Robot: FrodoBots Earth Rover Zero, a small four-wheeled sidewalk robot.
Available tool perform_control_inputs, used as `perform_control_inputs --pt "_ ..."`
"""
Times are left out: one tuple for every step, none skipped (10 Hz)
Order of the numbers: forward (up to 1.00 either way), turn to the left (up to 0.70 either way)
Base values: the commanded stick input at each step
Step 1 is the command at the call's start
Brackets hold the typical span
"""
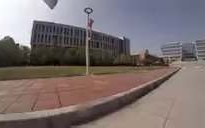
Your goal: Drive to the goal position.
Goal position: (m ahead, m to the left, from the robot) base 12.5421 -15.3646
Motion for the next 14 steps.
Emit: perform_control_inputs --pt "-0.53 0.28" --pt "-0.09 0.15" --pt "0.35 0.03" --pt "0.64 0.01" --pt "0.84 -0.19" --pt "0.96 -0.37" --pt "0.99 -0.39" --pt "1.0 -0.39" --pt "1.0 -0.39" --pt "1.0 -0.39" --pt "1.0 -0.39" --pt "1.0 -0.39" --pt "1.0 -0.39" --pt "1.0 -0.39"
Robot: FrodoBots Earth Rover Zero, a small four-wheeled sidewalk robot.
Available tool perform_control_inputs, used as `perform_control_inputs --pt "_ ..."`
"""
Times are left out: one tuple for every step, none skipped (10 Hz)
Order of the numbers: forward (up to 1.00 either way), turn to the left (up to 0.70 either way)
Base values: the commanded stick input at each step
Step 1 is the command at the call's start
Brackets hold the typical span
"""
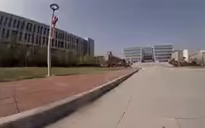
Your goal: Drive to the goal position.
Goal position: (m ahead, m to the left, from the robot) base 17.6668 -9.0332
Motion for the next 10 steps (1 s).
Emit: perform_control_inputs --pt "1.0 -0.39" --pt "1.0 -0.39" --pt "1.0 -0.39" --pt "1.0 -0.39" --pt "1.0 -0.39" --pt "1.0 -0.39" --pt "1.0 -0.39" --pt "1.0 -0.39" --pt "1.0 -0.39" --pt "1.0 -0.39"
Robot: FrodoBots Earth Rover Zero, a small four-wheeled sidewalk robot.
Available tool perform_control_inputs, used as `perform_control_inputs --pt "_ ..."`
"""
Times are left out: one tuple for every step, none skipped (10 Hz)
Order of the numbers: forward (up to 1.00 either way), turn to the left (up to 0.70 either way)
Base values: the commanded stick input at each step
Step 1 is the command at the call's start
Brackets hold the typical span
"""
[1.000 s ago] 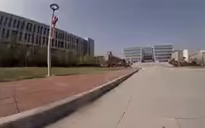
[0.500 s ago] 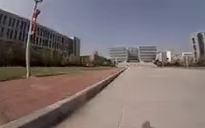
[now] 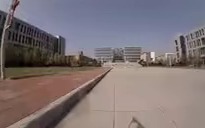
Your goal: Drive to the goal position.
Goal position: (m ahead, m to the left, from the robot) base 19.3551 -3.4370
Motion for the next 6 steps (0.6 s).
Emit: perform_control_inputs --pt "1.0 0.01" --pt "1.0 0.01" --pt "1.0 0.01" --pt "1.0 0.01" --pt "1.0 0.01" --pt "1.0 0.01"
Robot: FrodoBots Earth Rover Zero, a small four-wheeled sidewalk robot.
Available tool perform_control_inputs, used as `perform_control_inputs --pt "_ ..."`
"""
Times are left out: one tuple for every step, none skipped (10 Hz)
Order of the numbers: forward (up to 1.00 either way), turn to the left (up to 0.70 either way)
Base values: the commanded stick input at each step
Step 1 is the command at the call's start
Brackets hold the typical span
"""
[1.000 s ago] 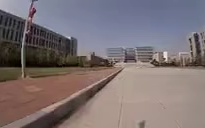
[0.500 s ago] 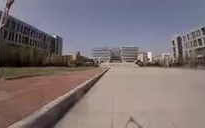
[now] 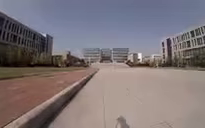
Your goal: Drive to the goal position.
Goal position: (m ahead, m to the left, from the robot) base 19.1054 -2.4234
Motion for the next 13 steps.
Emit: perform_control_inputs --pt "1.0 0.01" --pt "1.0 0.01" --pt "1.0 0.01" --pt "1.0 0.01" --pt "1.0 0.01" --pt "1.0 0.01" --pt "1.0 0.01" --pt "1.0 0.01" --pt "1.0 0.01" --pt "1.0 0.01" --pt "1.0 0.01" --pt "1.0 0.01" --pt "1.0 0.01"
